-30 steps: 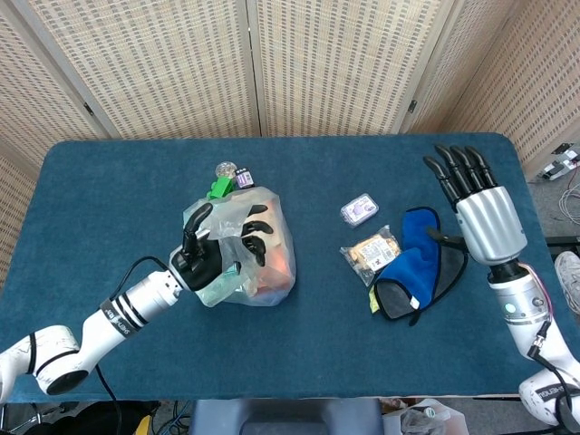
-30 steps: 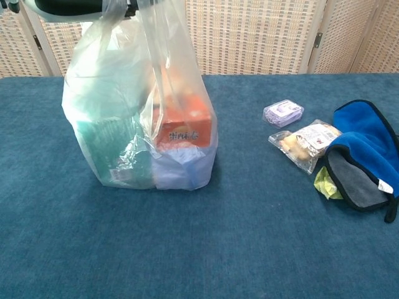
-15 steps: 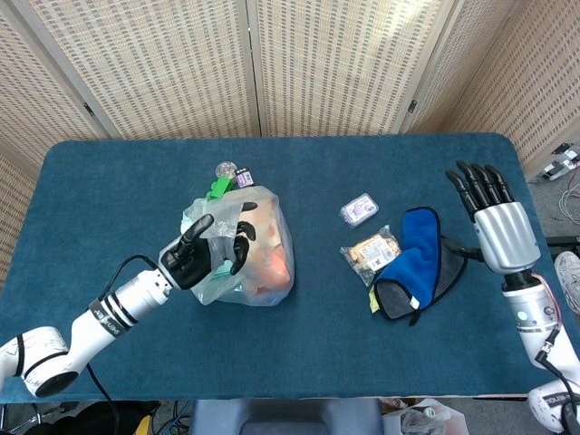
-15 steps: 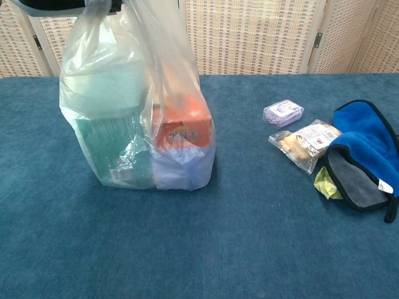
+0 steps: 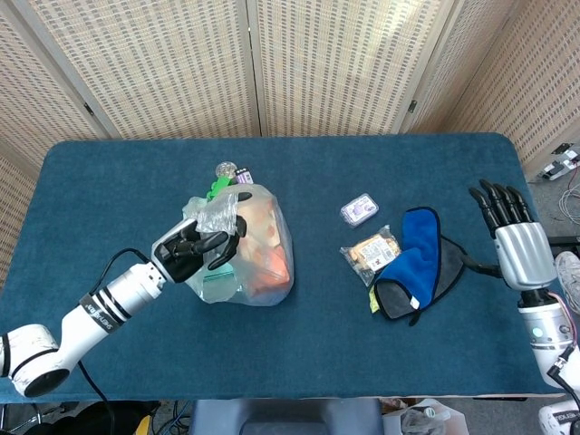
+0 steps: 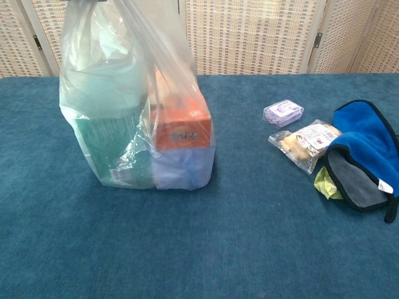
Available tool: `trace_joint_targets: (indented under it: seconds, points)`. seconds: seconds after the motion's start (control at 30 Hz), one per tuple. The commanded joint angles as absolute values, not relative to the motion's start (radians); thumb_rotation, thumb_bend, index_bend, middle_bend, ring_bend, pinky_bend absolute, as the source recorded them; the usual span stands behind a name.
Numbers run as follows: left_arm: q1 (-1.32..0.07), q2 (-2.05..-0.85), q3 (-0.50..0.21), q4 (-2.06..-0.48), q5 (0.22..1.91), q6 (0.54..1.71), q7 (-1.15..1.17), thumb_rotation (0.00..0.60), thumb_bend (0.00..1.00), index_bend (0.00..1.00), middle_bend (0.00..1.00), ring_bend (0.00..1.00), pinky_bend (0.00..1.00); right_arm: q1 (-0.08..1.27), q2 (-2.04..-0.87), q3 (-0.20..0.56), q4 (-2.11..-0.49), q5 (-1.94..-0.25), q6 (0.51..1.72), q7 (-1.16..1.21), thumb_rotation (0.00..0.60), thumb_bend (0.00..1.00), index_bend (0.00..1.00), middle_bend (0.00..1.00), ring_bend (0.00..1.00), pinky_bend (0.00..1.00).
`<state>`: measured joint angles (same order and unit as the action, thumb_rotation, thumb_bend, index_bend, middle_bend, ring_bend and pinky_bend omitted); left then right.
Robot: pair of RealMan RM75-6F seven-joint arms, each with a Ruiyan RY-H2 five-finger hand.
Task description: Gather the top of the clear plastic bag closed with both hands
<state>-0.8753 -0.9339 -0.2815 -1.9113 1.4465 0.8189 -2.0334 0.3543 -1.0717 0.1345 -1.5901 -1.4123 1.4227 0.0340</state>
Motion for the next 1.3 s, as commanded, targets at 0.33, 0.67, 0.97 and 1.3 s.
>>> trace_joint_targets:
  seconds: [0.33,0.67,0.97,1.3]
  points:
    - [-0.871,-0.862,-0.353,-1.932,1.398,0.782,-2.057,0.600,0.38,0.16,0.61,0.74,0.93,0.290,-1.085,0.118,-1.577,-1.412,1.450,0.046,0.600,0.00,0.00,0.00,0.00,0.06]
    - [-0.869,-0.813,-0.418,-1.970,1.336,0.743,-2.016,0.600,0.39,0.34,0.68,0.80,0.98,0.254,-1.108,0.112,-1.557,-1.417,1.458,0.061,0.600,0.00,0.00,0.00,0.00,0.06]
    - [-0.857,-0.789,-0.477,-1.983,1.293,0.720,-2.000,0.600,0.39,0.50,0.68,0.81,0.98,0.231,-1.116,0.114,-1.547,-1.417,1.461,0.075,0.600,0.00,0.00,0.00,0.00,0.06]
    - [-0.835,-0.751,-0.553,-1.980,1.215,0.707,-1.945,0.600,0.39,0.54,0.69,0.82,0.98,0.210,-1.116,0.115,-1.540,-1.422,1.459,0.108,0.600,0.00,0.00,0.00,0.00,0.06]
